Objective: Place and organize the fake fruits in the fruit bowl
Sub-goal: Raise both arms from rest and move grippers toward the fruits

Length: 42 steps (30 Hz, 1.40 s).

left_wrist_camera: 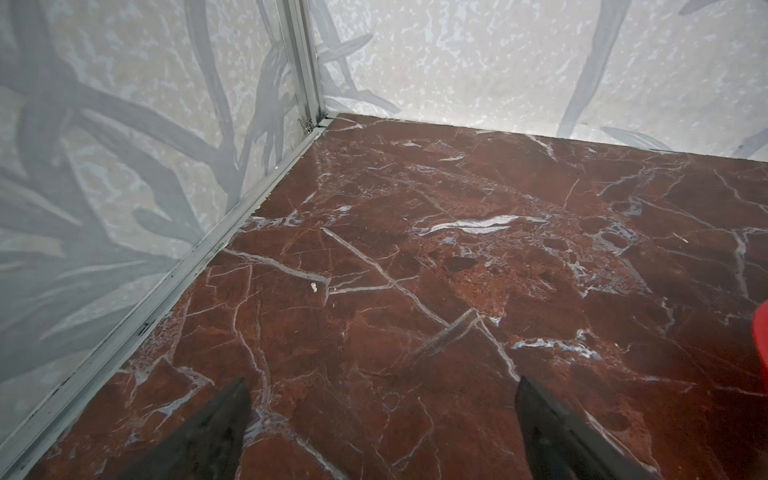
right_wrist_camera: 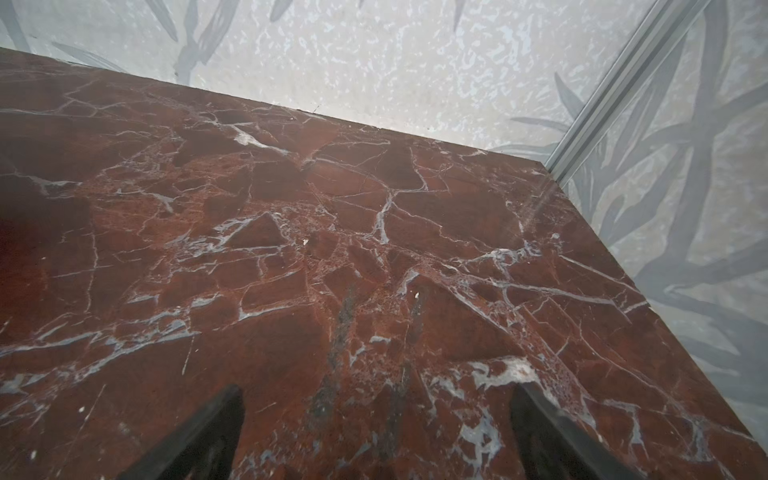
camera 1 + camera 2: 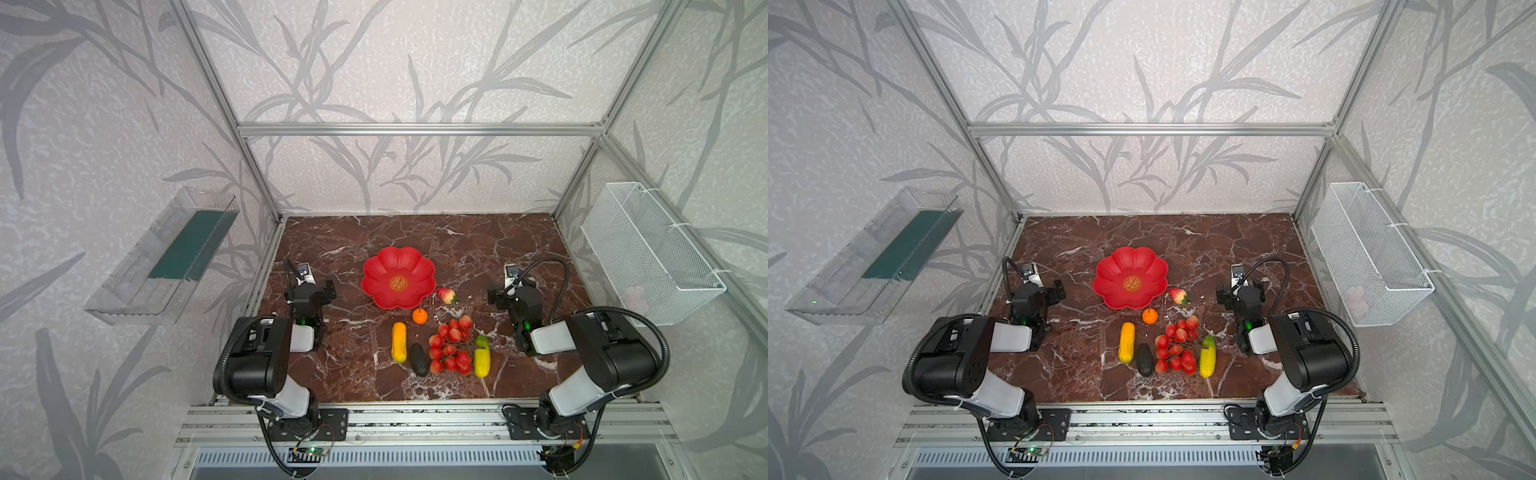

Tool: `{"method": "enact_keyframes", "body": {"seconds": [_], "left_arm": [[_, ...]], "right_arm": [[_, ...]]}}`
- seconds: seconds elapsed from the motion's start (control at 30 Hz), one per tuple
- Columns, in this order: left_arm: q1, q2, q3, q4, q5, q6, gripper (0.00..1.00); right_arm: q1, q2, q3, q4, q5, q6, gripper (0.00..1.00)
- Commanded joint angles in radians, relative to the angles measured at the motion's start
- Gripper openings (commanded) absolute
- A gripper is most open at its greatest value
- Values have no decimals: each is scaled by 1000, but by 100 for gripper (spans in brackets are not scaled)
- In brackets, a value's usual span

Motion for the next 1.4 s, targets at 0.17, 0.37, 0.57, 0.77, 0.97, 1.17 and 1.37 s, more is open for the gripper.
{"method": "enact_keyframes", "body": {"seconds": [0.17, 0.37, 0.57, 0.77, 0.97, 1.17, 1.37], "left_arm": [[-2, 9, 17, 24, 2, 24, 99], [-2, 9, 17, 23, 4, 24, 99], [-2, 9, 17, 24, 2, 24, 99], [-1, 10, 15, 28, 0, 19, 99], [-13, -39, 33, -36, 27, 46, 98], [-70, -336, 223, -580, -45, -94, 99], [-67, -560, 176, -698, 185, -408, 98]], "right_arm": [[-3, -9, 20, 12, 14, 11, 99], [-10, -13, 27, -8, -5, 17, 99], [-28, -19, 36, -36, -45, 26, 99], [-35, -19, 41, -49, -59, 33, 99], [-38, -35, 40, -56, -40, 41, 99], [-31, -320, 230, -617, 119, 211, 99], [-58, -386, 272, -787, -133, 432, 99]]}}
